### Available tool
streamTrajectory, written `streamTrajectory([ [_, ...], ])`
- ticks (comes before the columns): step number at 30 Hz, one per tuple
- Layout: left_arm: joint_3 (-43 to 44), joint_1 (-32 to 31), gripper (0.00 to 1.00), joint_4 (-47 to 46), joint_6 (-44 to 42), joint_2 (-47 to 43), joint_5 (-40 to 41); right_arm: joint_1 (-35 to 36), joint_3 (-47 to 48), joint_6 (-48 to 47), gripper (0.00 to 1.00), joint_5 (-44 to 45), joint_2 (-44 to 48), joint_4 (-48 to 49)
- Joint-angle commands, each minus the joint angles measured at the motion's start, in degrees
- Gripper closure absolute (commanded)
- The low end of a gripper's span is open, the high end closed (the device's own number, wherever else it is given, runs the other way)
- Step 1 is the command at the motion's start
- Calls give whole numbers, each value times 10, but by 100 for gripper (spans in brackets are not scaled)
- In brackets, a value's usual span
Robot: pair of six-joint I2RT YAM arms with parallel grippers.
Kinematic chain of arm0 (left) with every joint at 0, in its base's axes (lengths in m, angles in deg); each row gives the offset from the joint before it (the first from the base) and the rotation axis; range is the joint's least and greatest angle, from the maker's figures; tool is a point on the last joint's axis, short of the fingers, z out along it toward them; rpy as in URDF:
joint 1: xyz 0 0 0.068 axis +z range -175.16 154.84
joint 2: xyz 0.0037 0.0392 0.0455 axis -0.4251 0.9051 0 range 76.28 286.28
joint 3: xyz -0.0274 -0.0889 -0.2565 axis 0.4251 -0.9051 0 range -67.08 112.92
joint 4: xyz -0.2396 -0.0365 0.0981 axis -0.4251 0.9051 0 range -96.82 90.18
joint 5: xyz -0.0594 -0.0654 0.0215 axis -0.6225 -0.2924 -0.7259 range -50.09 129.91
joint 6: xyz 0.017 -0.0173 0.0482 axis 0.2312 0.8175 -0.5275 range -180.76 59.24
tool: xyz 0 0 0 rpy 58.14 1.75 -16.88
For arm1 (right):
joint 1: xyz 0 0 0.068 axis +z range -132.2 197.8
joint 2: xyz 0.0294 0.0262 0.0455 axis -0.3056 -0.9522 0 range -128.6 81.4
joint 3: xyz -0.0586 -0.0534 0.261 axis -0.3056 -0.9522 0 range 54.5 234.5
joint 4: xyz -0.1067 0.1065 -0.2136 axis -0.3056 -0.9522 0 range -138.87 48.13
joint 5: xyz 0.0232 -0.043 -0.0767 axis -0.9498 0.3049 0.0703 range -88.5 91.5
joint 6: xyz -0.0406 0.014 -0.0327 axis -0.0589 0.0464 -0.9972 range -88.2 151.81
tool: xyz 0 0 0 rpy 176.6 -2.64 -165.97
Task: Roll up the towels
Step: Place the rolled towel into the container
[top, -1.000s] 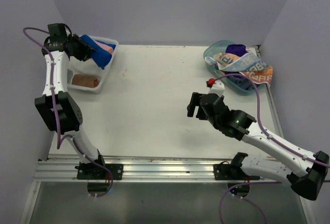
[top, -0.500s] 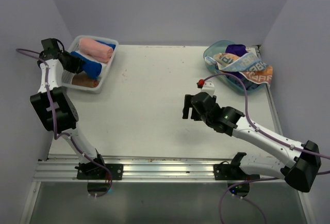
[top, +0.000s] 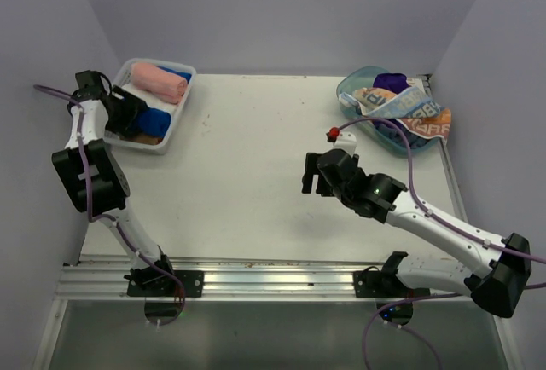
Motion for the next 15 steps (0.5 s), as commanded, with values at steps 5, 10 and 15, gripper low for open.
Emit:
streamTrajectory([
  [5, 63, 3, 16, 68, -64, -40, 4, -1, 51, -14, 16, 38, 10, -22],
  [10, 68, 2, 16, 97, -89, -82, 12, -1, 66, -14, 14, 79, 24, -48],
  [15, 38, 2, 16, 110, -103, -138, 27, -20, 102, -17, 11, 110, 17, -97],
])
